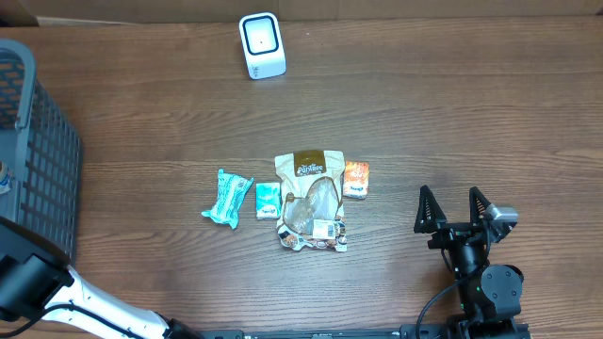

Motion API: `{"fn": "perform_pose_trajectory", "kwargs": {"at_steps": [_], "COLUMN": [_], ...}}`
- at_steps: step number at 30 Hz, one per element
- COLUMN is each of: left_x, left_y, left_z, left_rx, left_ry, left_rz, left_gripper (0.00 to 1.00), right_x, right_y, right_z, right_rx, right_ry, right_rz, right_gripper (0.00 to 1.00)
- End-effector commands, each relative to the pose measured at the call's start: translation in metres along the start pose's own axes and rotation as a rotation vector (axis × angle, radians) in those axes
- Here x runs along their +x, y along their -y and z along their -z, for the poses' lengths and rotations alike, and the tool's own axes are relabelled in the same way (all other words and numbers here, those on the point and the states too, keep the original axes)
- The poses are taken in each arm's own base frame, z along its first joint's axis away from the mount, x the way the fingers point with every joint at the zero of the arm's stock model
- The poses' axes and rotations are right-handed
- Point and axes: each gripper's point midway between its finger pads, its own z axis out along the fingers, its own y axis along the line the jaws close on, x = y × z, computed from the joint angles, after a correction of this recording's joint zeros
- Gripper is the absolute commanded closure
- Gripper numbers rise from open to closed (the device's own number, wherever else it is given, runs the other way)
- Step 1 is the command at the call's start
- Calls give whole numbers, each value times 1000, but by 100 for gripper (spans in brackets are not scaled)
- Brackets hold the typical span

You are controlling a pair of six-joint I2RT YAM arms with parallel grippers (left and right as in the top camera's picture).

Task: Scan the item barcode
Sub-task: 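Lower the left gripper around the green-lidded Knorr jar and grasp it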

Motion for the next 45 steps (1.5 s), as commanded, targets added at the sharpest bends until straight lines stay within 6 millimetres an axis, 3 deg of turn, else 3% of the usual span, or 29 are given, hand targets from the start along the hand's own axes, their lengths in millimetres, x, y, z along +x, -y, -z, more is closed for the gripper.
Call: {"fn": "perform_pose_trajectory", "kwargs": {"at_steps": [1,4,7,13,23,29,36,45], "left_x": [12,11,3,-12,-15,-10,-7,7], "left_y": [16,28,33,33,36,35,36,37], "left_z": [-14,-10,2,26,25,8,-6,-30], "left_rx": [76,145,182,186,186,161,162,161], "left_ry": [-49,-48,-19,42,64,46,37,-10], "left_rz": [-32,-31,-30,-31,-105,-149,-157,-164], "left_gripper": [11,11,0,0,0,2,16,18], "right_x": [2,2,2,2,2,2,2,2], "right_y": [2,2,2,2,2,2,2,2], "right_z": [0,0,0,0,0,0,0,0], "right_rx": [3,3,4,4,4,3,3,3], "right_ry": [4,4,4,4,4,4,4,4], "right_rz": [-1,-1,-1,-1,-1,-1,-1,-1], "right_gripper": [0,0,0,0,0,0,0,0]}}
